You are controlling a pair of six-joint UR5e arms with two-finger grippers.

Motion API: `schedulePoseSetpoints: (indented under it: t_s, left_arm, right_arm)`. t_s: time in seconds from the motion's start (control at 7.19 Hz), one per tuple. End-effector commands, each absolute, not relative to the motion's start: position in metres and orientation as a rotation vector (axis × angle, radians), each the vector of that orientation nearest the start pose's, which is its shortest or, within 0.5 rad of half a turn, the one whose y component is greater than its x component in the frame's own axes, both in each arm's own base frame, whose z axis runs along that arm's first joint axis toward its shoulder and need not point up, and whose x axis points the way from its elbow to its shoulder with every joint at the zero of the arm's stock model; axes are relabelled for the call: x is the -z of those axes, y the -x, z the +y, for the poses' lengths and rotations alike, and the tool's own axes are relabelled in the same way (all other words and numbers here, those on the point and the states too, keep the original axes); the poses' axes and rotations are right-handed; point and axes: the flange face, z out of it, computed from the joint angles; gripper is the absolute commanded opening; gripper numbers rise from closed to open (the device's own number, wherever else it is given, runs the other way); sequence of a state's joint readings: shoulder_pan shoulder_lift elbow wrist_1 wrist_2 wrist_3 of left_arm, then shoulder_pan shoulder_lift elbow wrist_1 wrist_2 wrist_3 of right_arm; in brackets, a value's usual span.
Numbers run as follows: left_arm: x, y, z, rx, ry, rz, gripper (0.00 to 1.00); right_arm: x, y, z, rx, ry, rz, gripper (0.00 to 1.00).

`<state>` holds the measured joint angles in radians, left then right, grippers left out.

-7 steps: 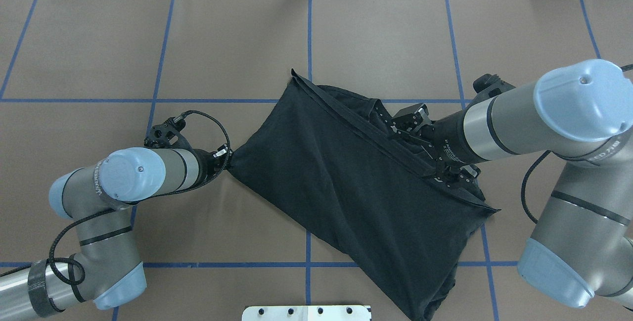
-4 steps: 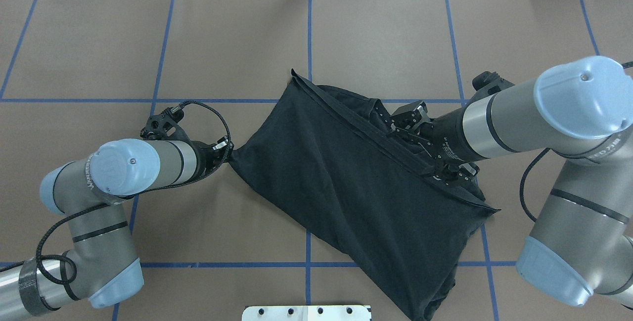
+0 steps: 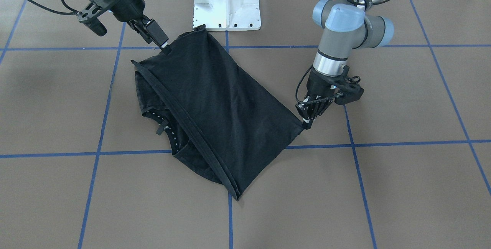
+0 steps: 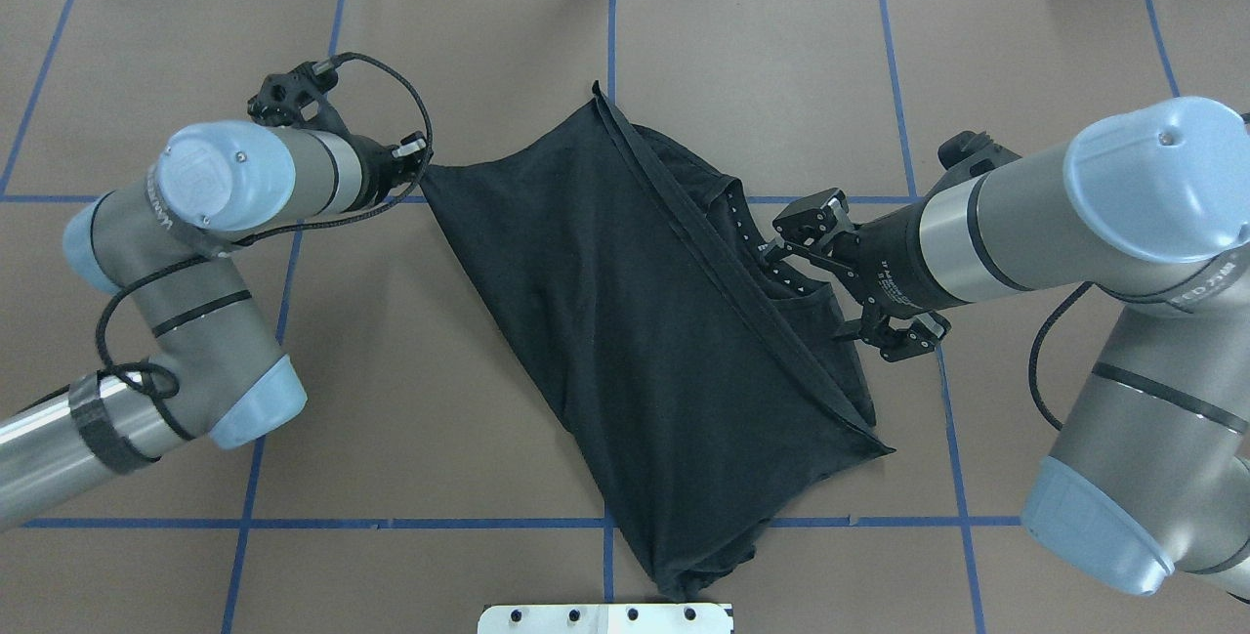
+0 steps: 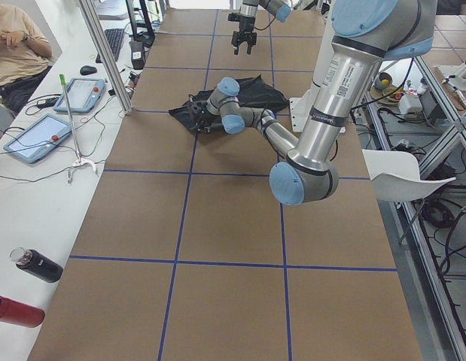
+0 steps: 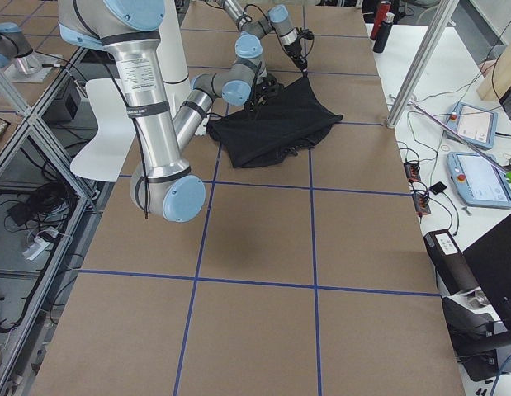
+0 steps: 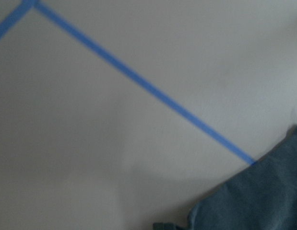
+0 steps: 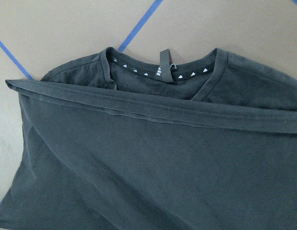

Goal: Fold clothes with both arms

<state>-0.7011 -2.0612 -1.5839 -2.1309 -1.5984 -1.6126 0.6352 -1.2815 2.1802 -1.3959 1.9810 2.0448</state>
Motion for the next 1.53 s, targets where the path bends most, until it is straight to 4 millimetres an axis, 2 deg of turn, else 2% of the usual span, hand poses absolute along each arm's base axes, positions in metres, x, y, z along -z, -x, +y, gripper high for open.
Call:
schedulePoseSetpoints:
  t_s: [0.0, 0.14, 0.28, 0.42, 0.56, 0.7, 0.83, 0.97, 1.11, 1.25, 1.39]
  left_arm:
    - [-0.299, -0.448, -0.636, 0.638, -0.438, 1.039, 0.00]
    - [-0.284, -0.475, -0.673, 0.635, -0.462, 1.070, 0.00]
    - [-0.270, -0.495, -0.696, 0.628, -0.473, 1.071, 0.00]
    - [-0.276, -0.493, -0.704, 0.594, -0.499, 1.045, 0.08]
    - [-0.274, -0.493, -0.704, 0.576, -0.507, 1.045, 0.56]
    - [-0.268, -0.490, -0.702, 0.575, -0.517, 1.074, 0.65]
    - [-0.262, -0.487, -0.700, 0.572, -0.526, 1.091, 0.65]
    - [-0.266, -0.472, -0.687, 0.558, -0.522, 1.120, 0.65]
    - [-0.283, -0.446, -0.668, 0.526, -0.492, 1.152, 0.64]
    - [-0.294, -0.432, -0.648, 0.490, -0.462, 1.178, 0.64]
    - [-0.297, -0.409, -0.631, 0.485, -0.468, 1.199, 0.63]
  right_arm:
    - [-0.218, 0.334, -0.374, -0.785, 0.283, -1.117, 1.00]
    - [-0.218, 0.332, -0.375, -0.787, 0.281, -1.119, 1.00]
    - [-0.215, 0.332, -0.376, -0.787, 0.278, -1.126, 1.00]
    - [-0.216, 0.332, -0.378, -0.791, 0.276, -1.124, 1.00]
    - [-0.216, 0.332, -0.379, -0.796, 0.268, -1.124, 1.00]
    - [-0.212, 0.334, -0.382, -0.801, 0.252, -1.132, 1.00]
    - [-0.202, 0.335, -0.387, -0.814, 0.214, -1.153, 1.00]
    - [-0.205, 0.345, -0.385, -0.799, 0.205, -1.147, 1.00]
    - [-0.206, 0.363, -0.378, -0.763, 0.159, -1.133, 1.00]
    - [-0.210, 0.382, -0.366, -0.668, 0.095, -1.117, 1.00]
    - [-0.218, 0.395, -0.353, -0.494, 0.027, -1.059, 1.00]
